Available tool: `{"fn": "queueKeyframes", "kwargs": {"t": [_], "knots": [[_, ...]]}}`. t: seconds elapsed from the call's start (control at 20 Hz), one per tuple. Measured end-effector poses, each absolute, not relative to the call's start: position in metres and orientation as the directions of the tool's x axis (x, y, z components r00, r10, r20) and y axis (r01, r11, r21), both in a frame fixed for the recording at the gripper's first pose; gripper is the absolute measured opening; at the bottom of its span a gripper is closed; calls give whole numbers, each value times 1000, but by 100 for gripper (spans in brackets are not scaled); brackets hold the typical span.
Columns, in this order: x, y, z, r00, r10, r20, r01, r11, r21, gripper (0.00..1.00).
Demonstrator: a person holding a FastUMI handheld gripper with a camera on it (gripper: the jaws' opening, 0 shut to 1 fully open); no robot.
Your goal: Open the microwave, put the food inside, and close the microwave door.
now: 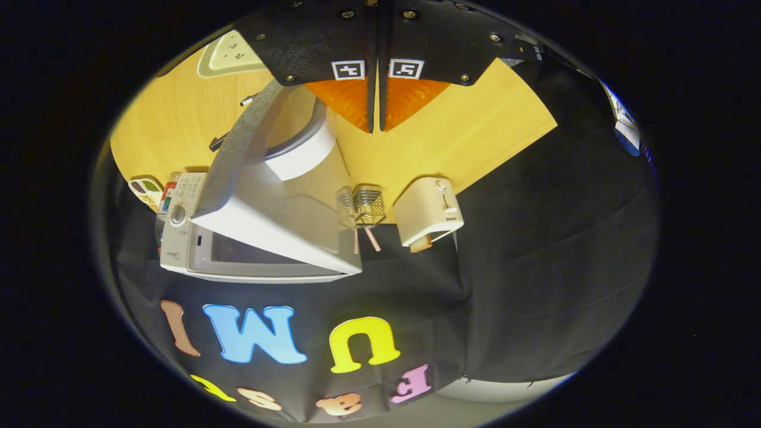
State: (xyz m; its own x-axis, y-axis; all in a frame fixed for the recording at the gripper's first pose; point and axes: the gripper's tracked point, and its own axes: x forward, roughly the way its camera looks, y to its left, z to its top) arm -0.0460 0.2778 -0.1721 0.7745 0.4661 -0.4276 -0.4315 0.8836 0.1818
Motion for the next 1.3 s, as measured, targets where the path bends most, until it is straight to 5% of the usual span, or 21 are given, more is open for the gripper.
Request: {"fn": "queueKeyframes", "kwargs": {"t": [1.3], "knots": [[104, 157, -175, 866, 309, -393, -275, 951, 142, 1]]}}
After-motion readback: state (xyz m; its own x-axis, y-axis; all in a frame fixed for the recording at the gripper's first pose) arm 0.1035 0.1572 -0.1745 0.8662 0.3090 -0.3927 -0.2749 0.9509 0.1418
